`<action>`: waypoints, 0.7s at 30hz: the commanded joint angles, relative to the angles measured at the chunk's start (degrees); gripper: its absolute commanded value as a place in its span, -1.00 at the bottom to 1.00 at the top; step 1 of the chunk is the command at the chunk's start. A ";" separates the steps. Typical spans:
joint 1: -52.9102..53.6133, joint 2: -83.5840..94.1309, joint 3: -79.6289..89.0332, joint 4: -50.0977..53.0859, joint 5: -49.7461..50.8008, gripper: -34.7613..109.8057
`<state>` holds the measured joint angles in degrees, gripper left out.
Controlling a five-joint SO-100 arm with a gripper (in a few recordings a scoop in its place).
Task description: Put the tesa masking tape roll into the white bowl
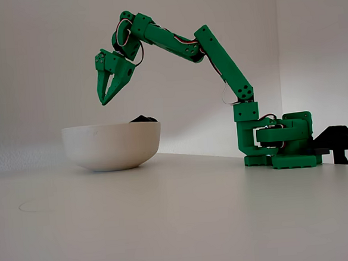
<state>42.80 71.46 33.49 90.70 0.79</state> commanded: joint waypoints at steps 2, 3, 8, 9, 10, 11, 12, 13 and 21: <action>-9.32 17.75 -3.69 9.93 0.70 -0.64; -11.51 19.60 -3.69 11.95 0.88 -0.64; -21.18 30.76 4.13 16.17 1.93 -0.64; -23.12 33.75 7.65 16.17 1.85 -0.64; -25.22 36.56 11.16 16.17 1.85 -0.64; -27.16 39.46 14.50 16.00 1.85 -0.64; -28.92 42.01 17.67 15.82 1.93 -0.64; -30.32 44.30 20.74 15.64 2.11 -0.64; -35.68 65.65 52.47 6.15 1.58 -0.64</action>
<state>7.65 126.74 74.09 99.67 2.20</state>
